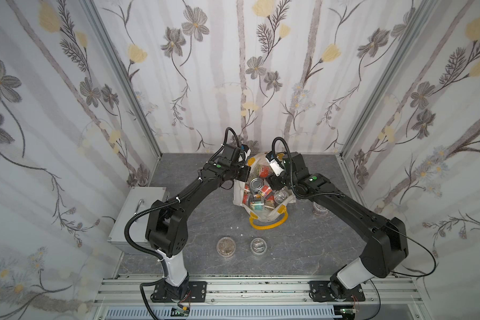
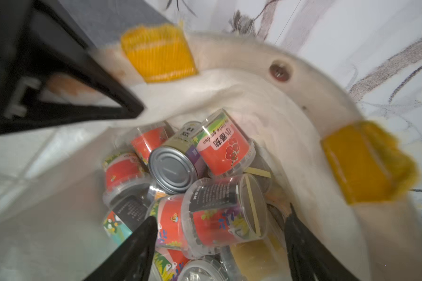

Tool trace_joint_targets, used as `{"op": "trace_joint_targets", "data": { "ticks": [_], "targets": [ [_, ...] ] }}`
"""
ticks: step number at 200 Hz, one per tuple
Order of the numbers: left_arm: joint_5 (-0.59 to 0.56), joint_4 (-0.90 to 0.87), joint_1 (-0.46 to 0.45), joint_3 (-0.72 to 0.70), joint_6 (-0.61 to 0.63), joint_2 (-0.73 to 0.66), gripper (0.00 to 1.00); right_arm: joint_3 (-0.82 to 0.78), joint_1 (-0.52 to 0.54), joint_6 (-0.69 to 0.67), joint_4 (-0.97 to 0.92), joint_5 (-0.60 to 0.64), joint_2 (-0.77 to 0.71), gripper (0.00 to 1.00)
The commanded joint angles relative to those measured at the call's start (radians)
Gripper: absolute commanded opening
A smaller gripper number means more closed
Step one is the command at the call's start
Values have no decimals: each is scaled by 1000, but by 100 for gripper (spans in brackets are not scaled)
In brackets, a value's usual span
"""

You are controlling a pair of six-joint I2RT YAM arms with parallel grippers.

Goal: Take out the seed jars from the canvas bag
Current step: Pick up the seed jar from the canvas bag.

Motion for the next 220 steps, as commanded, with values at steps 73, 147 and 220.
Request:
{"op": "trace_joint_targets", "data": {
  "ticks": [73,147,220],
  "targets": [
    [3,130,2,-46,24,-55,0,90,7,-145,-94,148,153,81],
    [-9,157,2,-83,39,-89,0,99,8,-33,-125,292,146,76],
    [-18,172,2,-98,43,-99,0,90,8,88,-132,205,101,66]
  ]
}}
